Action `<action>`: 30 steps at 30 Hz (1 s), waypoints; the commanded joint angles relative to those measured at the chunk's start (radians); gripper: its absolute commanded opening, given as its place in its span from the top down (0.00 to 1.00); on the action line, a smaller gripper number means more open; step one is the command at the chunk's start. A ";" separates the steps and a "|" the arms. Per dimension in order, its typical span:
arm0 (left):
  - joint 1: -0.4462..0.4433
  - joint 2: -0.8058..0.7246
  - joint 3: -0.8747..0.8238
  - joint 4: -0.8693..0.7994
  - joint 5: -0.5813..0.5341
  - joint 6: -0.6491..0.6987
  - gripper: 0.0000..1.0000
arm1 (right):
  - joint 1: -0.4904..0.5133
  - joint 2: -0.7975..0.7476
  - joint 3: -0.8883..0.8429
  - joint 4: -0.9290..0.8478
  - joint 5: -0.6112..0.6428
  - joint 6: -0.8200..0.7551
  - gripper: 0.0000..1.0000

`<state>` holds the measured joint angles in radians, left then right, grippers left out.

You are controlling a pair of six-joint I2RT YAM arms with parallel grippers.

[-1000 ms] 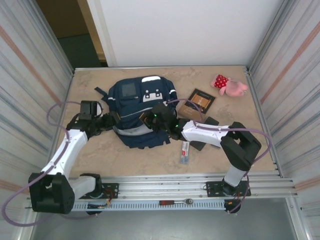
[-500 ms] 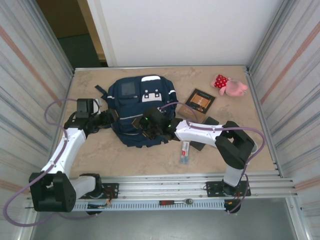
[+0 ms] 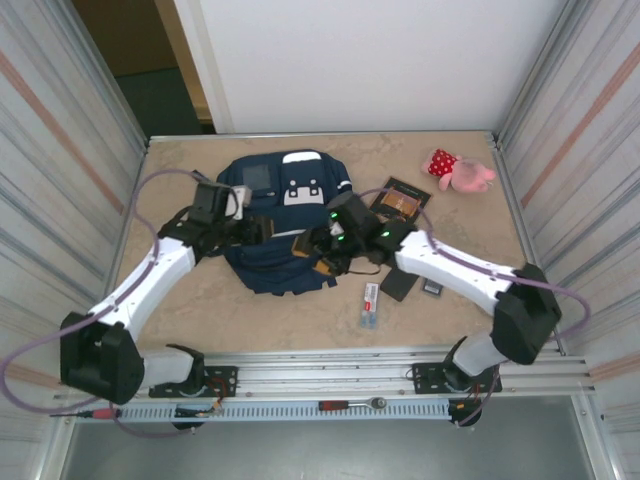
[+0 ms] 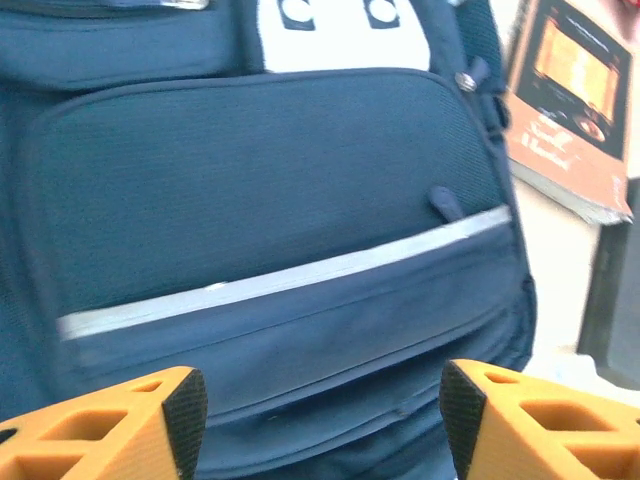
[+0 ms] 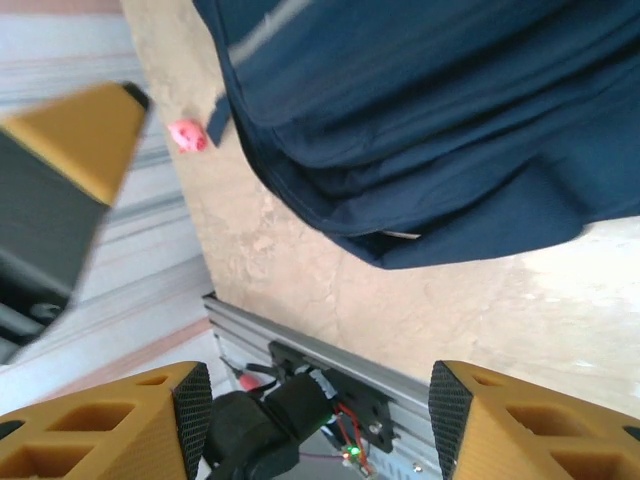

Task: Pack books, pencil case, and school supplies into a backpack

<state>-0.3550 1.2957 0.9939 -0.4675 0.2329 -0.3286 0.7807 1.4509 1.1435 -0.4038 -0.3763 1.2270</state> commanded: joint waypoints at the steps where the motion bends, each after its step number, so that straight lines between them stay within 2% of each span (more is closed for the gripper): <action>1: -0.080 0.087 0.091 0.056 0.005 0.017 0.35 | -0.184 -0.105 -0.053 -0.206 -0.083 -0.232 0.40; 5: -0.210 0.291 0.282 0.066 0.020 0.044 0.35 | -0.497 -0.124 -0.116 -0.227 -0.269 -0.422 0.41; 8: -0.286 0.463 0.453 0.051 0.039 0.078 0.37 | -0.610 -0.091 -0.113 -0.263 -0.260 -0.522 0.43; 10: -0.317 0.568 0.558 0.041 0.057 0.079 0.38 | -0.620 -0.087 -0.133 -0.253 -0.221 -0.525 0.44; 16: -0.336 0.773 0.766 0.042 0.055 0.054 0.38 | -0.607 -0.139 -0.299 -0.110 -0.246 -0.378 0.44; 21: -0.336 0.883 0.858 0.047 0.064 0.050 0.38 | -0.557 -0.117 -0.360 -0.016 -0.240 -0.340 0.43; 26: -0.341 0.924 0.870 0.113 0.080 0.011 0.38 | -0.496 -0.022 -0.318 0.051 -0.208 -0.346 0.43; 30: -0.344 0.974 0.915 0.111 0.056 -0.037 0.38 | -0.489 0.057 -0.300 0.077 -0.181 -0.344 0.43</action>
<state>-0.6945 2.2356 1.8557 -0.3832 0.2897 -0.3225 0.2882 1.4719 0.8185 -0.3691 -0.5797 0.8639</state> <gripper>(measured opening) 0.618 0.566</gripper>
